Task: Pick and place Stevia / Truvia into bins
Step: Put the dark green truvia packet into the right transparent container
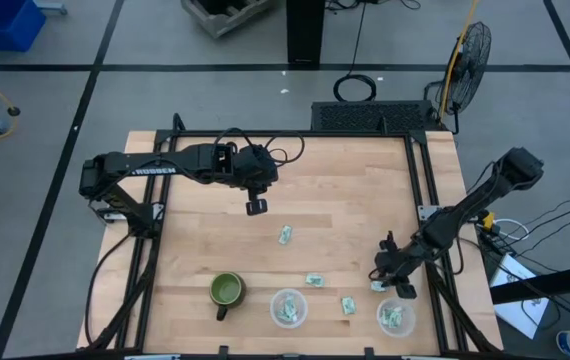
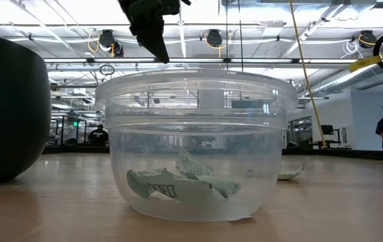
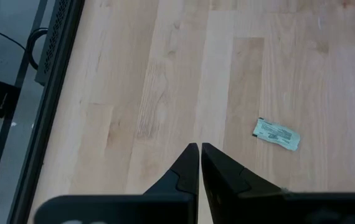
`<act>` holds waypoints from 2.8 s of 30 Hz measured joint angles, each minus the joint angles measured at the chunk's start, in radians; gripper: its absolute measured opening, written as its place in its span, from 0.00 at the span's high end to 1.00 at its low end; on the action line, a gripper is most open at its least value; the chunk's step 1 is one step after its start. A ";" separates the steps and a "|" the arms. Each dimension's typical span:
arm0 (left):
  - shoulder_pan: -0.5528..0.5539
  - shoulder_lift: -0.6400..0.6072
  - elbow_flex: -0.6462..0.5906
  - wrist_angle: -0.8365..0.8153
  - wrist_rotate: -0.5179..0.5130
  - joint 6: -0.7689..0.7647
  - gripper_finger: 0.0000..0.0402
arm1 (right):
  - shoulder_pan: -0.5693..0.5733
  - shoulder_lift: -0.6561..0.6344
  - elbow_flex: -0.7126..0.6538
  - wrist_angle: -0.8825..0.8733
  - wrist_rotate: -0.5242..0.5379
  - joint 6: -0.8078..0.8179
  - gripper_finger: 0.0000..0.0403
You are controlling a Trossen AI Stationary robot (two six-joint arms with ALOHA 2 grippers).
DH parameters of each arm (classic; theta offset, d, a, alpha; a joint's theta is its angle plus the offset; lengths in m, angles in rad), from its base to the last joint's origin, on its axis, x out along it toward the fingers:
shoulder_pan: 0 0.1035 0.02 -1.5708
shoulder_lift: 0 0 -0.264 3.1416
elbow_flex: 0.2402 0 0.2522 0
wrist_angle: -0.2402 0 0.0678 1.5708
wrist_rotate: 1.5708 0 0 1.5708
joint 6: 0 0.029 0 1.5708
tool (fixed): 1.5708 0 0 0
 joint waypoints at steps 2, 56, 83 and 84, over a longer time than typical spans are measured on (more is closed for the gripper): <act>0.000 0.000 0.000 0.000 0.000 -0.001 0.94 | 0.000 0.012 0.000 0.006 0.034 -0.054 0.72; -0.001 0.000 -0.001 -0.002 0.000 -0.052 0.94 | 0.008 -0.057 0.210 0.108 0.219 -0.389 1.00; -0.002 0.006 -0.001 -0.001 -0.001 -0.089 0.94 | 0.313 0.225 0.561 -0.358 0.000 0.575 1.00; -0.002 0.006 -0.001 -0.001 -0.001 -0.077 0.94 | 0.313 0.243 0.561 -0.351 -0.010 0.576 1.00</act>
